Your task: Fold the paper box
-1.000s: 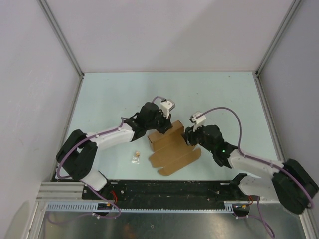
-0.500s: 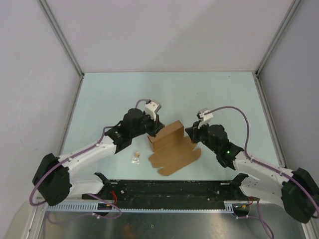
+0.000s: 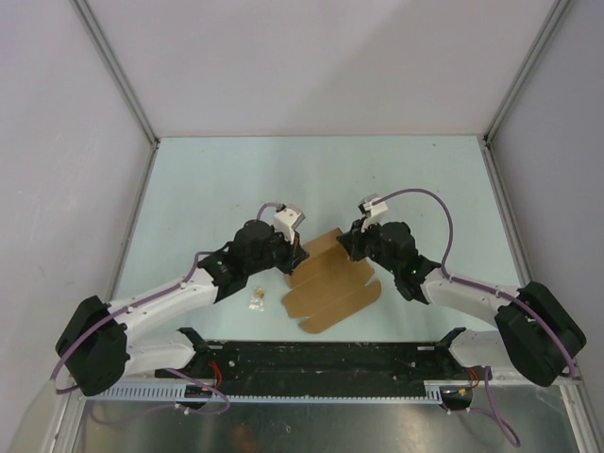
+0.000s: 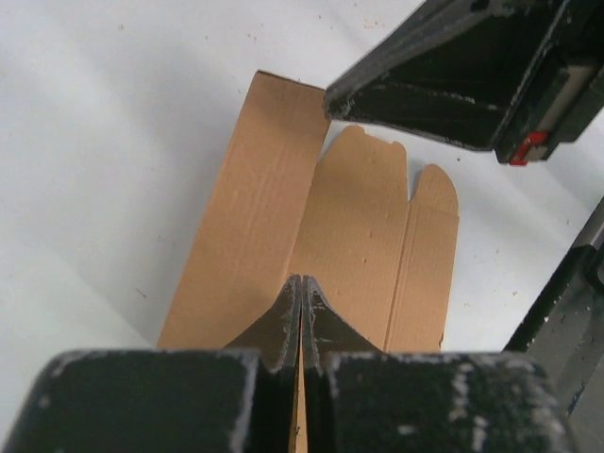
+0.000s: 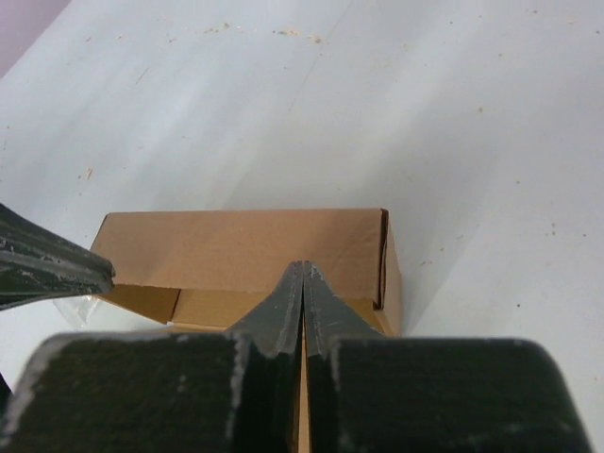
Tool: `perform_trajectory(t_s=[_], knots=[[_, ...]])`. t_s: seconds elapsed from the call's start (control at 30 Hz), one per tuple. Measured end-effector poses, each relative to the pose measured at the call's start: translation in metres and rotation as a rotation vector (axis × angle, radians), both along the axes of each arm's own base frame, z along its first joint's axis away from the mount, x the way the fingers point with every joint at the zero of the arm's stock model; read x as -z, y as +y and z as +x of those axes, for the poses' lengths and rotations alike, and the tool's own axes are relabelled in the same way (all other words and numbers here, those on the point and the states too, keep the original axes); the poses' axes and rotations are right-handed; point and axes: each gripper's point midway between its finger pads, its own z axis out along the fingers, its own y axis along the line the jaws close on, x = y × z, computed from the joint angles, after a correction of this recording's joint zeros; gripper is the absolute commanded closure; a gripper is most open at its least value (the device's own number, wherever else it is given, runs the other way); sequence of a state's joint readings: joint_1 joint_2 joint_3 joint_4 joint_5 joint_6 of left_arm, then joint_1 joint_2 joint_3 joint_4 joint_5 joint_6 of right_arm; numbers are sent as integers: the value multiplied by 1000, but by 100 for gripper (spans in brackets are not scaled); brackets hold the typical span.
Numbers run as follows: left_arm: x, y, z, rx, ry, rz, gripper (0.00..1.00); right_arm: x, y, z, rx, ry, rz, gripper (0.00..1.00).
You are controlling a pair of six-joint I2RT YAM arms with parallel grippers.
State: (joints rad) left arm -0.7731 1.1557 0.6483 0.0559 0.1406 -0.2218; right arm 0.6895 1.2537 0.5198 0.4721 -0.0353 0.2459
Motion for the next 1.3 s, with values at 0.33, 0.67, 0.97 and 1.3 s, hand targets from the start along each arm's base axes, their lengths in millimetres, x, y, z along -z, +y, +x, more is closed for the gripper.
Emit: perform_trajectory(t_s=[0.33,0.67,0.97,1.3], knots=[[9,3,-7,-1,15,9,100,16,7,4,-23,37,0,100],[23,7,-17,2,46,23,100,25,8,5,-25,56,-12,100],[30,11,-21,-5,61,30,100,29,10,6,-22,60,-18,100],[31,11,-22,-3,63,32,100,30,9,4,-7,57,-25,100]])
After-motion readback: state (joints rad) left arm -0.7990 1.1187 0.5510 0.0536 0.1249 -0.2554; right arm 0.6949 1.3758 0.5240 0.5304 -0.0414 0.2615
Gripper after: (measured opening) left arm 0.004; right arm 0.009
